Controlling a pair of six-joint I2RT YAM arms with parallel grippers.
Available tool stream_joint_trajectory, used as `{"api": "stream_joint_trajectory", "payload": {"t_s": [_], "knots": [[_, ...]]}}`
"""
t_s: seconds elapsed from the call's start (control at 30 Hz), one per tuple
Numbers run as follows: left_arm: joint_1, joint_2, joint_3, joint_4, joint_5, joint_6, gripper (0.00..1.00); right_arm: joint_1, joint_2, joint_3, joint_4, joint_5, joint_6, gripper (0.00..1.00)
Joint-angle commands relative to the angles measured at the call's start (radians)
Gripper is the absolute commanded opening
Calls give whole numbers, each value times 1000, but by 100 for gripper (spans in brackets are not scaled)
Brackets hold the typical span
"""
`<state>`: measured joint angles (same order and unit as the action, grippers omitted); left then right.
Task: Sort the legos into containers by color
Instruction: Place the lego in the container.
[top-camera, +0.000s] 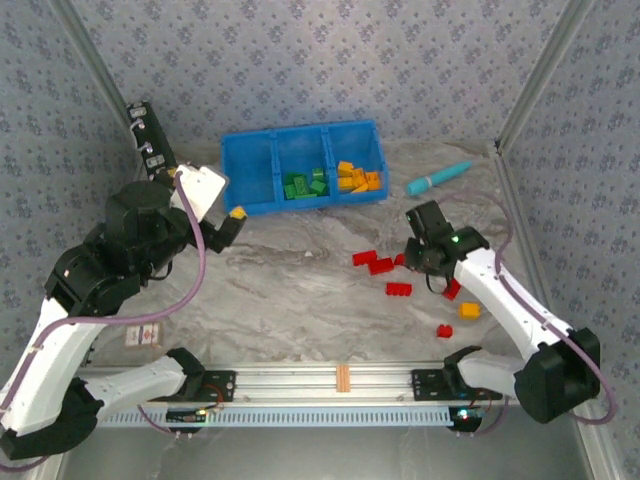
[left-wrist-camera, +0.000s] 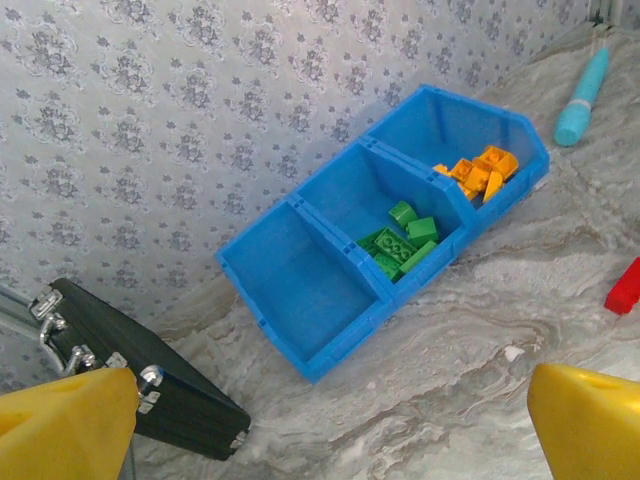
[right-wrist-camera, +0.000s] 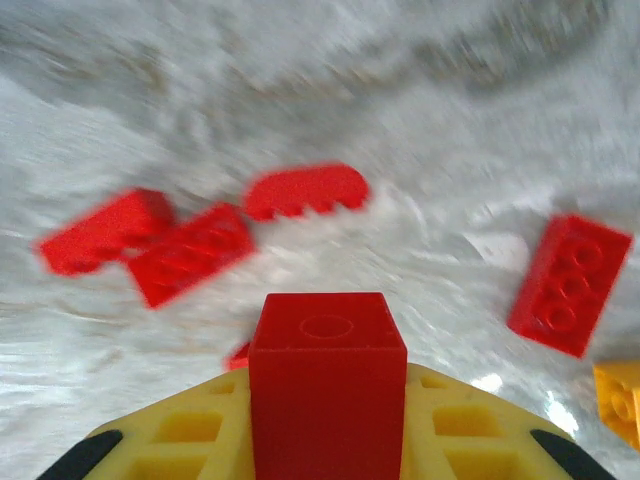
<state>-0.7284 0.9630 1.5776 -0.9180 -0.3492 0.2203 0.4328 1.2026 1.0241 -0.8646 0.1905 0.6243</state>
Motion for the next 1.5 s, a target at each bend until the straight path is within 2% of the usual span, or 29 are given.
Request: {"api": "stream_joint_trajectory", "payload": {"t_s": [0.0,0.37,0.8,0.87,1.0,1.1,1.27,1.47], "knots": [[12,8,-21,52,100,-63,100,45,79,150,-36,48,-90,20],[67,-1,-134,129,224,-196,100,140,534,804,53,1,-328,19],[137,-98,-238,68,258,-281,100,252,1230,1695,19,-221,-423,19],[154,-107,-239,54,256,-282,100,258,1276,1712,66,-255,-414,18],[189,-124,-257,50,276,-298,100,273,1309,1624,212,-312,-412,18],[205,-125,-277,51,297,-314,100,289,1342,1611,259,-339,-427,18],[216,-139,-307,68,309,-336,100,318,1383,1613,345,-327,-466,18],[224,-136,-306,56,314,-346,100,338,1424,1613,440,-256,-522,18]]}}
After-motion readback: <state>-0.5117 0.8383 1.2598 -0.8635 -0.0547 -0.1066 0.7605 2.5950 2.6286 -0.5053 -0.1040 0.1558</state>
